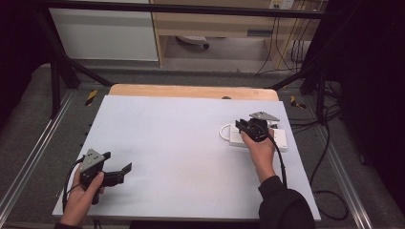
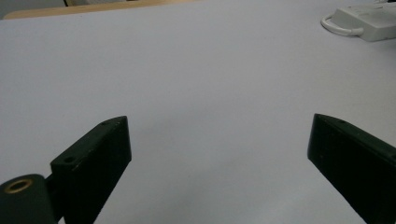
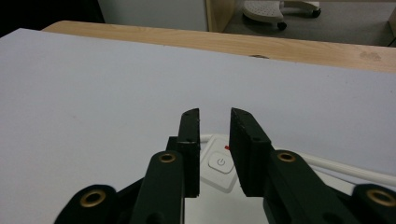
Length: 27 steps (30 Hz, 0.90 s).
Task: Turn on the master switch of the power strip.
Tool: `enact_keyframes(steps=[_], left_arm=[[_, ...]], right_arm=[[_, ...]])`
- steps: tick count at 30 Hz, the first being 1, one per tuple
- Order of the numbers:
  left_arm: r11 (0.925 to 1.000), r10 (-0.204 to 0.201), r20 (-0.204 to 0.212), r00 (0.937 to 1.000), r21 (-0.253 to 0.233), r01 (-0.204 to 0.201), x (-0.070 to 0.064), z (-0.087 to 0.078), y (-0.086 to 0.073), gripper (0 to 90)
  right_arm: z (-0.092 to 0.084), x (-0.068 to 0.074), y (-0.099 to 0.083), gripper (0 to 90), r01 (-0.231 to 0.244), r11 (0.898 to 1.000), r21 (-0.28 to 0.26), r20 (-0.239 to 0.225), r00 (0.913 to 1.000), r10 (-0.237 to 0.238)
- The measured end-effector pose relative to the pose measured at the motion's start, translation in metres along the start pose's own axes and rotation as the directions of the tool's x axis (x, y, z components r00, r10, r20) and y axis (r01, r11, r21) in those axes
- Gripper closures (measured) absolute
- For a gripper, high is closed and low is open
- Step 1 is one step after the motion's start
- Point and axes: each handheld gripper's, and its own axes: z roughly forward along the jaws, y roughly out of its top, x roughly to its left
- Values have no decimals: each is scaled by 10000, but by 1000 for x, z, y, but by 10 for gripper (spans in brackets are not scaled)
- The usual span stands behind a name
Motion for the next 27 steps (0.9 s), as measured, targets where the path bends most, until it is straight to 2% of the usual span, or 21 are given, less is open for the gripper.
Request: enact_keyframes(steps=[2, 3, 8, 16, 27], left_arm=[[10000, -2, -7, 10000, 1, 2, 0, 0, 0, 61], [10000, -3, -10, 10000, 4, 3, 0, 0, 0, 61], [10000, -3, -16, 10000, 9, 3, 0, 0, 0, 61], [10000, -7, -27, 10000, 35, 7, 1, 0, 0, 61], [10000, -14, -29, 10000, 6, 14, 1, -1, 0, 61]], right_arm=[[-1, 1, 1, 678, -46, 10000, -3, -95, 9999, 46], [-1, 1, 1, 620, -100, 9999, 44, -115, 9999, 100], [-1, 2, 1, 531, -112, 9999, 107, -366, 9993, 115], [-7, 5, 5, 248, -352, 9991, 216, -388, 9986, 361], [-20, 5, 10, 81, -615, 9977, 274, -414, 9972, 626]])
